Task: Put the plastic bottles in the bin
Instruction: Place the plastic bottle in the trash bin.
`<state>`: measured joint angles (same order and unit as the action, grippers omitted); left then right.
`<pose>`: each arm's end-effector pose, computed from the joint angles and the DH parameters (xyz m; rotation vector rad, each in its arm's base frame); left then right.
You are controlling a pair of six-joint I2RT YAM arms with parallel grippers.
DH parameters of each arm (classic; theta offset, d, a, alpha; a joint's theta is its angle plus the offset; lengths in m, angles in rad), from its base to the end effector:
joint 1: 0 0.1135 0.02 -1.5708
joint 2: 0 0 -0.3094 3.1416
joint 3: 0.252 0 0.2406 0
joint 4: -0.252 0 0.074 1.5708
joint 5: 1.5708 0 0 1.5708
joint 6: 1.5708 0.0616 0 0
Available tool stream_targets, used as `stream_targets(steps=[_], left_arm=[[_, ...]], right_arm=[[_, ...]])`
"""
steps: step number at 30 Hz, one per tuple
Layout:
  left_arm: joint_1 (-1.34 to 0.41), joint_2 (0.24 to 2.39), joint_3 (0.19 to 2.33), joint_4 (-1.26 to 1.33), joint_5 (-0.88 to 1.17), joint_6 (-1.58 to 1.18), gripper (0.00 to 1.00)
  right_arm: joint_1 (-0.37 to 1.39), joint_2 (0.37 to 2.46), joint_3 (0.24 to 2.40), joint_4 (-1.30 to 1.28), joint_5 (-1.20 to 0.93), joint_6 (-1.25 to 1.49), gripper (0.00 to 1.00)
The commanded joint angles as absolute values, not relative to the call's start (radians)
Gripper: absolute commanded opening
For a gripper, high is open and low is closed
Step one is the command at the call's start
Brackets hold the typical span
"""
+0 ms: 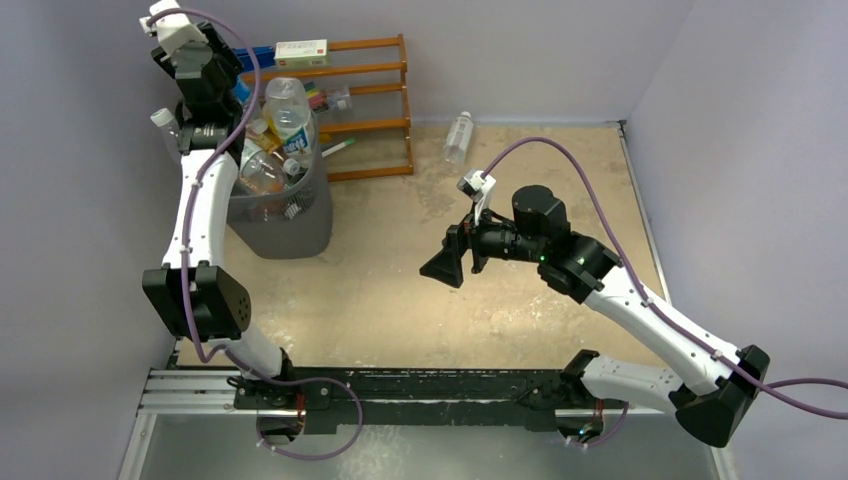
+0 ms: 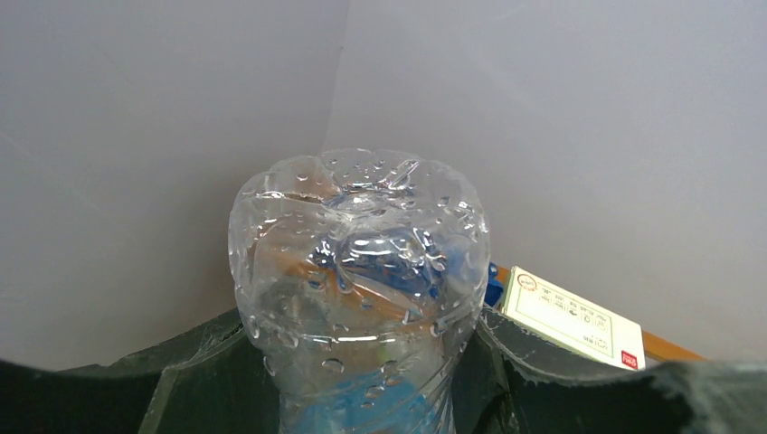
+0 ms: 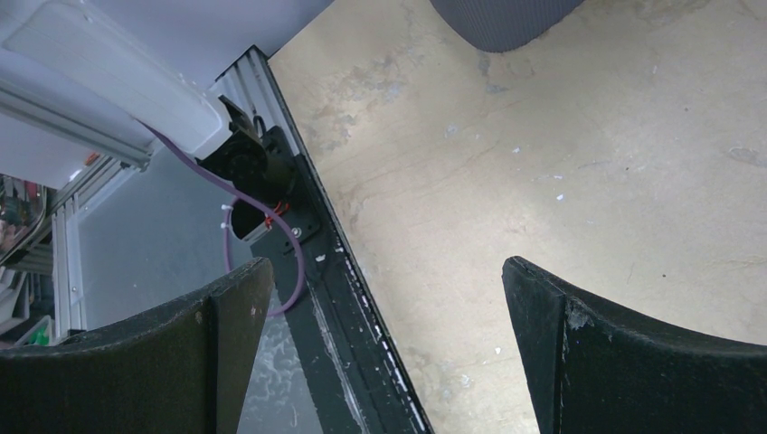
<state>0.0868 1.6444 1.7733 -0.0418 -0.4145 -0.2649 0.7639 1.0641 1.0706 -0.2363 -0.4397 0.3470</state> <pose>0.3924 0.0590 0.5228 -0.5834 1.3746 0.1636 0.1471 0.1772 0.4160 -0.7272 1.8006 1.1627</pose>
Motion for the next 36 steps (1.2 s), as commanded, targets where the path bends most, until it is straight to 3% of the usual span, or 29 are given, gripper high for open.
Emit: stream_targets(steps=[1,16,33,36], left_arm=[[0.073,1.572,1.703,0.161,-0.454,-0.226,0.55],[0.012,1.529,1.48,0.35,-0.447,-0.174,0.55],[-0.005,1.502,1.368,0.316,-0.475,-0.187,0.55],[-0.005,1.51,1.385,0.274,-0.475,-0.208,0.62]], right_arm=[[0.765,1.058,1.07,-0.221,-0.446,0.329,1.0],[0.765,1.088,1.061,-0.201,-0.458,0.312,1.0],[0.765,1.08,1.039,-0.178,-0.465,0.318,1.0],[0.766,1.079,1.038,-0.178,-0.462,0.319,1.0]])
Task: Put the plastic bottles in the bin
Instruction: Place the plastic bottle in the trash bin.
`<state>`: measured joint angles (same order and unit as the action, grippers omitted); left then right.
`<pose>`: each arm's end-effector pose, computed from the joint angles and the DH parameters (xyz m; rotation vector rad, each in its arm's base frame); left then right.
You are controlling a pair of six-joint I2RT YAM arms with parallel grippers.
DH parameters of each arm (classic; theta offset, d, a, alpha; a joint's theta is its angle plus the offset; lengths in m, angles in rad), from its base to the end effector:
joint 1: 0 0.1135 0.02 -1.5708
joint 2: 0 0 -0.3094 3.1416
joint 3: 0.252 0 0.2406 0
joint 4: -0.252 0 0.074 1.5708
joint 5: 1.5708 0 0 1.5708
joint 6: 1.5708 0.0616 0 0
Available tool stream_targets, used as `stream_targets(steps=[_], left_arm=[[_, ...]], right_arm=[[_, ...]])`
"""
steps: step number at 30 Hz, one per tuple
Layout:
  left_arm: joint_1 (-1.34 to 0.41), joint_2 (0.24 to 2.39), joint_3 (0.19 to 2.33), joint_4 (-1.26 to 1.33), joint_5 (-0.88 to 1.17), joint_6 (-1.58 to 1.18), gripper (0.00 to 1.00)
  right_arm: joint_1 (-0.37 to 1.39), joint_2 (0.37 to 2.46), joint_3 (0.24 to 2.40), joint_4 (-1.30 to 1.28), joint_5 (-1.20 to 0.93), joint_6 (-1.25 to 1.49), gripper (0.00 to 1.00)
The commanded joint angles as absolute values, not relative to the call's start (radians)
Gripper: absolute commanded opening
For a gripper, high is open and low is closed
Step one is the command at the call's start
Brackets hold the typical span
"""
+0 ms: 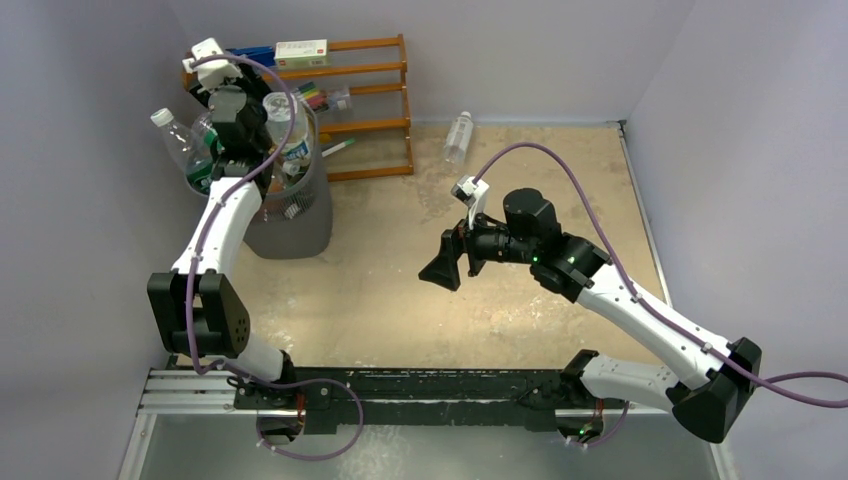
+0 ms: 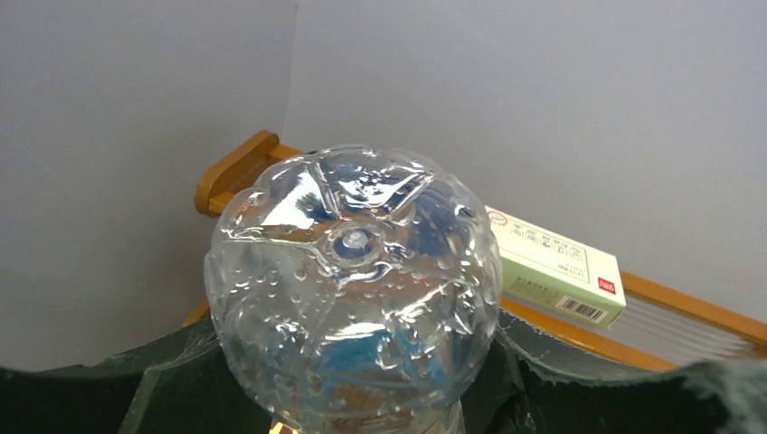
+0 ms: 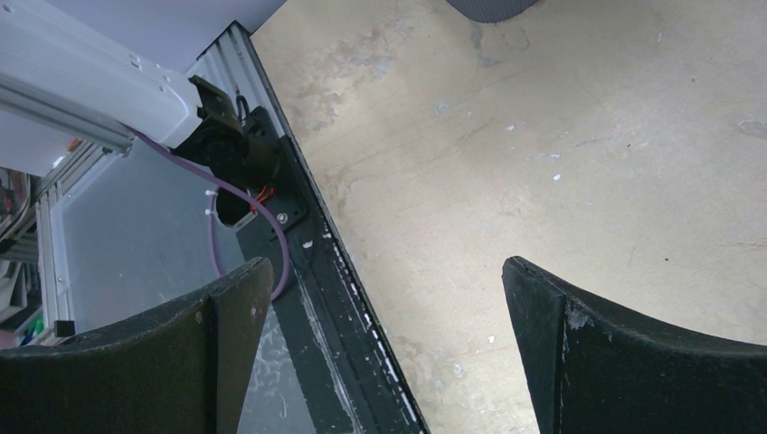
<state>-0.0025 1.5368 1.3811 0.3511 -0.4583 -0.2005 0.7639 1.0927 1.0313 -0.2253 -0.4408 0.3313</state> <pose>0.3758 0.0263 0.4709 -0.5126 1.2999 0.1461 0.1539 0.1838 0.3971 -0.7451 1.8532 1.1437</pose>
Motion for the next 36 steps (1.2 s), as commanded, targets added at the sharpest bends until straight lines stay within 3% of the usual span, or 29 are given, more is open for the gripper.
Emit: stream_targets(steps=[1,18,24,36], left_arm=[[-0.005,1.515,1.4,0.251,-0.475,-0.214,0.63],[0.001,1.513,1.612,-0.011,-0.501,-0.254,0.81],[0.017,1.485,1.647,-0.074,-0.516,-0.274,0.83],[0.018,1.5,1.928,-0.346,-0.566,-0.29,0.84]], right_arm=[[0.766,1.078,1.038,-0.177,-0.461,0.32,1.0],[0.765,1.056,1.054,-0.167,-0.447,0.355,1.0],[0.765,1.046,1.054,-0.167,-0.451,0.368,1.0],[0.766,1.039,1.047,-0.15,-0.462,0.391,1.0]])
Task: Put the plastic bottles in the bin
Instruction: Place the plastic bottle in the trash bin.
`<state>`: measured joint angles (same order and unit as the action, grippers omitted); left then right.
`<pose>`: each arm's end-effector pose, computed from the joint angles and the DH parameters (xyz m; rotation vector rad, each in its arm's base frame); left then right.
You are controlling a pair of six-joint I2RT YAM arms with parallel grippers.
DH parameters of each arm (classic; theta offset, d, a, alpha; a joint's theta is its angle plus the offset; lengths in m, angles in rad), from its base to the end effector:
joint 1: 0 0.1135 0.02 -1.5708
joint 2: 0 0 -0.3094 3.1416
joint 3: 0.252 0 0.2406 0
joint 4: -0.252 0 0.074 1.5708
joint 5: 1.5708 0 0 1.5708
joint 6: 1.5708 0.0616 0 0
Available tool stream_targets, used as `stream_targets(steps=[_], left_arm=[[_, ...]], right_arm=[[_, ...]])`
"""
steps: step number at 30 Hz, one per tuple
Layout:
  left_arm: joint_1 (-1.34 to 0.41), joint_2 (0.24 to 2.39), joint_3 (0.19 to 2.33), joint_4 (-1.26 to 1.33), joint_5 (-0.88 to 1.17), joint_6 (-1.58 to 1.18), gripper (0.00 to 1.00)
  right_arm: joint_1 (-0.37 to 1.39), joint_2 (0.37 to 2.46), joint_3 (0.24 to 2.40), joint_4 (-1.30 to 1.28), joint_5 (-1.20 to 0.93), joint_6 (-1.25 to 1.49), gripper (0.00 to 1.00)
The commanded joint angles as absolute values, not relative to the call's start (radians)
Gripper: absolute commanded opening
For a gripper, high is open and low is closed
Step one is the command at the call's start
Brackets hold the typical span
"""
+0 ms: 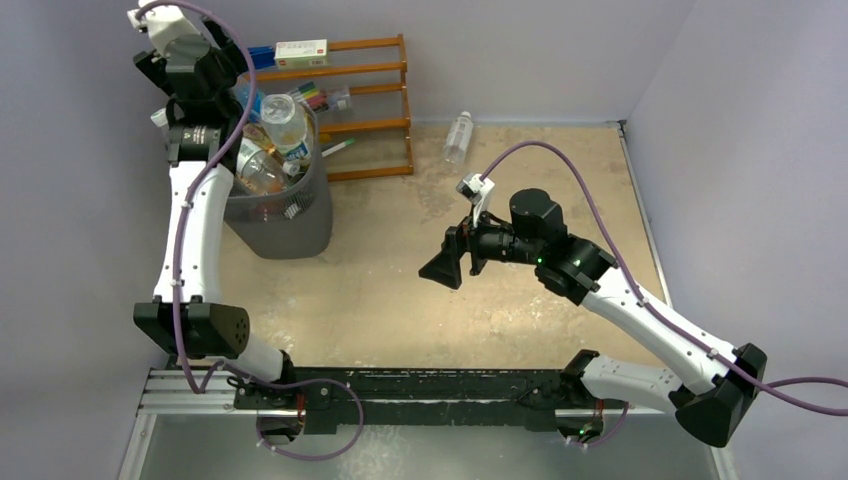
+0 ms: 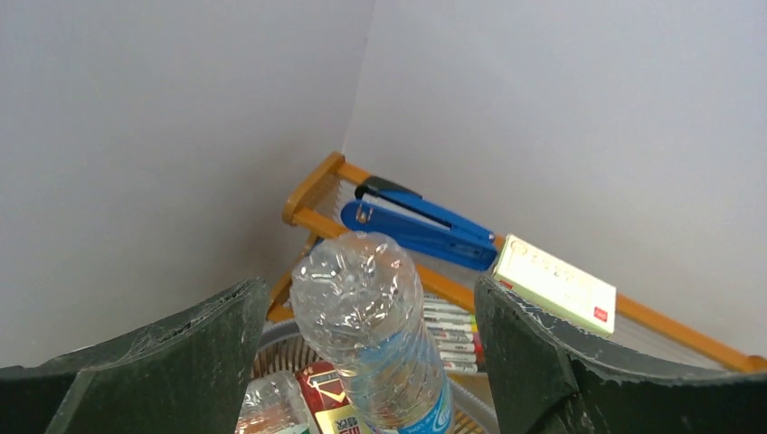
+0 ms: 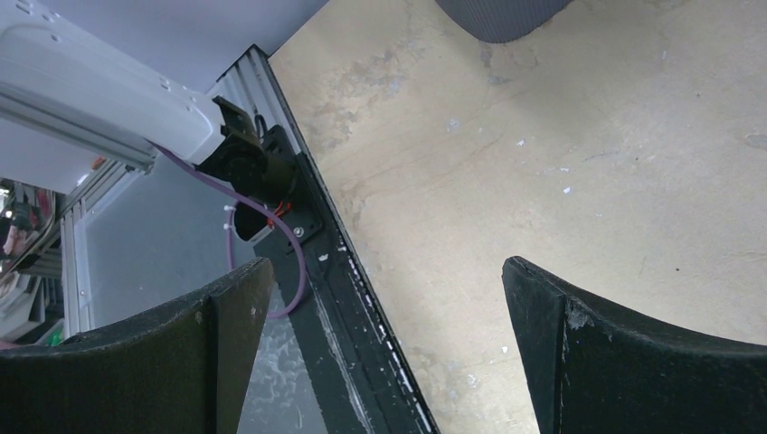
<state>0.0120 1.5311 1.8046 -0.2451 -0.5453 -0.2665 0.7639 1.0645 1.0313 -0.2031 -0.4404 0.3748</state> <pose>0.3421 0.0361 0.5469 -0.6313 1.4162 0.2187 0.1486 0.1787 0.4059 -0.7051 1.8229 1.1803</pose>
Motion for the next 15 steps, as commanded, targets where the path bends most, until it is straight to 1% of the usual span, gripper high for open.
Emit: stream_targets(steps=[1,5,7,8,11,15], left_arm=[[0.019,1.504,1.958,-0.379,-0.559,-0.298,0.84],[0.02,1.504,2.066,-0.51,-0.486,-0.353,0.84],[0.019,1.488,2.087,-0.567,-0.442,-0.391,0.85],[0.019,1.469,2.079,-0.583,-0.43,-0.423,0.85],[0.019,1.354,1.96,-0.533,-0.366,-0.497,0.85],[0.019,1.302,1.953,-0.589,-0.303,-0.54,0.85]], right_arm=[[0.765,1.037,1.05,-0.152,-0.46,0.393,1.0],[0.765,1.027,1.047,-0.158,-0.448,0.416,1.0],[0.765,1.026,1.035,-0.158,-0.447,0.431,1.0],[0.765,1.024,1.023,-0.156,-0.446,0.436,1.0],[0.765,1.005,0.977,-0.144,-0.425,0.448,1.0],[0.766,0.97,0.859,-0.1,-0.428,0.489,1.0]])
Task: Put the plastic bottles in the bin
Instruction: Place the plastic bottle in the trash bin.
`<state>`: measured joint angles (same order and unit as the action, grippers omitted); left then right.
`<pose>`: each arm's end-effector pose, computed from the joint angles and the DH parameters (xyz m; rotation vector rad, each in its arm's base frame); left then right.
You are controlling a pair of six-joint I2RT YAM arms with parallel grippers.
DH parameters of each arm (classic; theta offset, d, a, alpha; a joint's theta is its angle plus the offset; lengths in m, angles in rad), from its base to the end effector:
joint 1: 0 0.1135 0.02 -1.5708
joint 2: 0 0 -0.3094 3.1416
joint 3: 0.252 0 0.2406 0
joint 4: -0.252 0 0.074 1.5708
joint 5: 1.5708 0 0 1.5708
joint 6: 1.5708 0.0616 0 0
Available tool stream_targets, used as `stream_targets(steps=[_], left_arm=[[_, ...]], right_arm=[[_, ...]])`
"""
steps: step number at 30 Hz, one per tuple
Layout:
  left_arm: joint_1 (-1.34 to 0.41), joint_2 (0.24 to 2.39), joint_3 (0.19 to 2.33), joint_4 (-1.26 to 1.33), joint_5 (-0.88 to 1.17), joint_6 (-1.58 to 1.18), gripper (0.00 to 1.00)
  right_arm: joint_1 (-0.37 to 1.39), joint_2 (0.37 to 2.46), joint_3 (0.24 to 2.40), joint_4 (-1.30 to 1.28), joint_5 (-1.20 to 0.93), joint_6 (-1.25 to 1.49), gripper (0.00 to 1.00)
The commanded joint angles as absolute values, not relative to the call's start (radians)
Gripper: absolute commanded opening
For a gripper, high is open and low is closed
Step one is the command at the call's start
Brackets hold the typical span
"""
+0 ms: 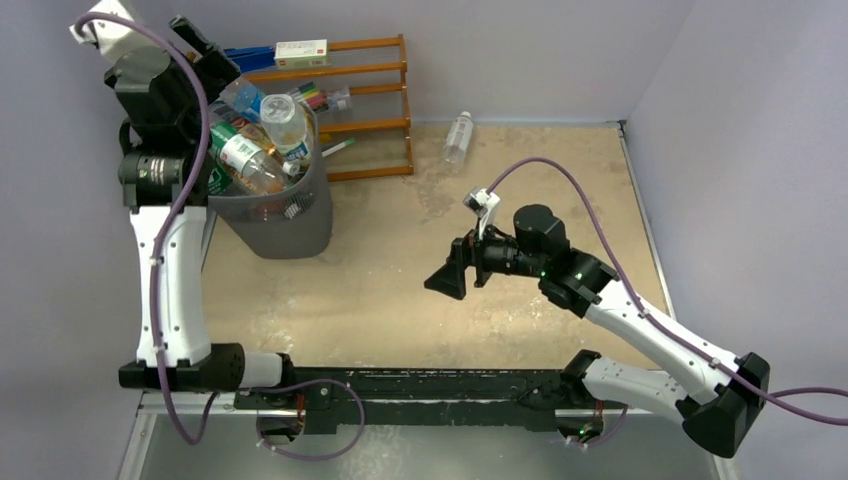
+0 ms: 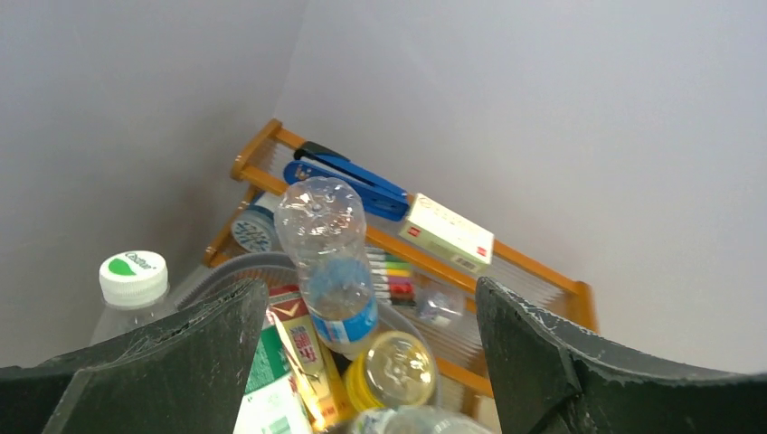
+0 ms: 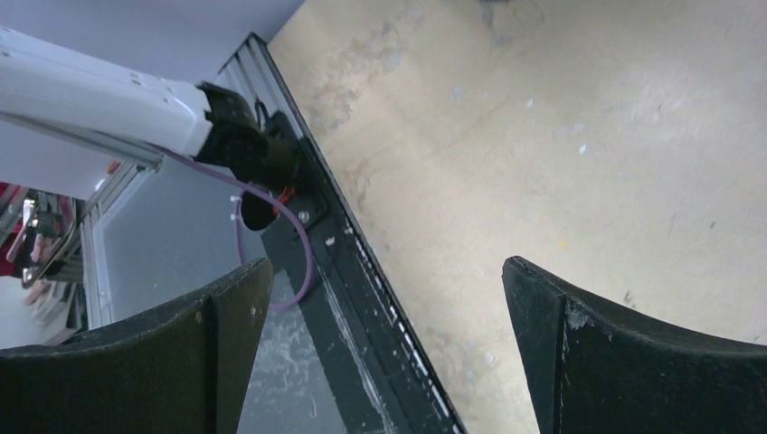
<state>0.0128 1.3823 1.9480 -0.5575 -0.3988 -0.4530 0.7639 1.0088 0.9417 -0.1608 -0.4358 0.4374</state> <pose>0.2570 0.0272 0.5940 -0.6572 1.4185 -0.0351 0.1395 0.1697 0.3902 -0.6483 1.8481 1.2186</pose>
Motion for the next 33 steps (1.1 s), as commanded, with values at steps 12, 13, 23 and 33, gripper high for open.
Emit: stream_targets(steps=[12,13,23,33], left_arm=[[0.018,1.18,2.005,-0.751,-0.129,-0.623,0.86],[0.018,1.169,2.0,-0.756,-0.116,-0.631,0.86],[0.017,1.162,1.929,-0.744,0.113,-0.703,0.86],[-0.118,1.261,1.952,-0.791,0.125,-0.671,0.87]], right_arm=[[0.765,0.872,0.547,0.073,-0.419,0.682,1.0],[0.766,0.859,0.519,0.105,-0.409,0.713,1.0],[0.766,0.714,0.322,0.275,-0.375,0.941,1.0],[0.766,0.661,0.356,0.118,-0.257,0.978,1.0]])
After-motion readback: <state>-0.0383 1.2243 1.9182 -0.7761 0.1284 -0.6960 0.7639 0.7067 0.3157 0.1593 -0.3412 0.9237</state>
